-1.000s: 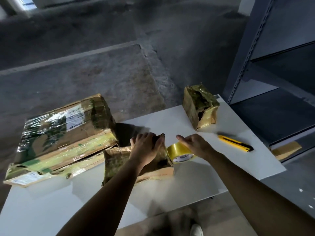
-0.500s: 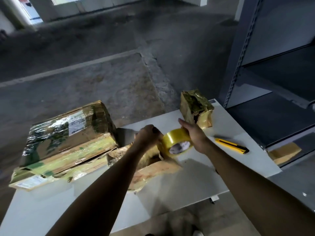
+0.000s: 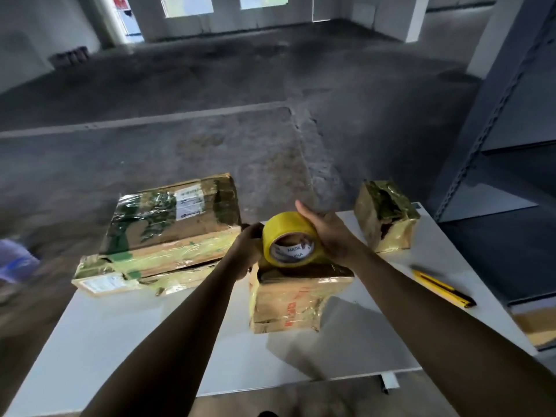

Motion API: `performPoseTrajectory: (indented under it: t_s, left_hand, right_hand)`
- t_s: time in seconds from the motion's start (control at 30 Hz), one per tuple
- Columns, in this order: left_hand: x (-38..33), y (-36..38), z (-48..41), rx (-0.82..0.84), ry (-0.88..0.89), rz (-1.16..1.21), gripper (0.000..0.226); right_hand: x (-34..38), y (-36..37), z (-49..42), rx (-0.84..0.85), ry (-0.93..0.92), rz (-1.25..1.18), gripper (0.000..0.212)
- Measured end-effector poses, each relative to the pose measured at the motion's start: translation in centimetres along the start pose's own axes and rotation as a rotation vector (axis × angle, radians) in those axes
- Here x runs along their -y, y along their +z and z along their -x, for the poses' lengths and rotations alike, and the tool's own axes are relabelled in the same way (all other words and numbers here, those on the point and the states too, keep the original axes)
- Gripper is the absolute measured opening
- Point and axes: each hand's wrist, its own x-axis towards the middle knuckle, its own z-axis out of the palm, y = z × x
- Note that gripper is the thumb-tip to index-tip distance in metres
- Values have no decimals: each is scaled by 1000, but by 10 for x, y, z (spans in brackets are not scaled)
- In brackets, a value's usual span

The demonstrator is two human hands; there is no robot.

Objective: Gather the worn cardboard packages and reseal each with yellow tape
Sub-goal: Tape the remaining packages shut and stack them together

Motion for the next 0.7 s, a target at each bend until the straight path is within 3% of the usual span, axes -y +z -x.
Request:
performPoseTrajectory:
  t_s: [0.13, 0.27, 0.4, 0.57, 0.7]
  left_hand:
    - [18, -19, 1, -97, 34, -81, 28]
    - [32, -29, 5, -95, 34, -156, 34]
    - [44, -38, 5, -66, 65, -246, 35]
    - [53, -42, -2, -73, 101, -358, 41]
    - [56, -41, -1, -70, 139, -378, 37]
  right_hand:
    - [-5, 23, 5, 66, -89, 318, 45]
    - [-17, 38, 2, 124, 17, 448, 94]
    - [-21, 51, 2, 156, 7, 531, 73]
    - [-19, 61, -5, 53, 70, 287, 79]
    - [-17, 66, -10, 3, 61, 362, 66]
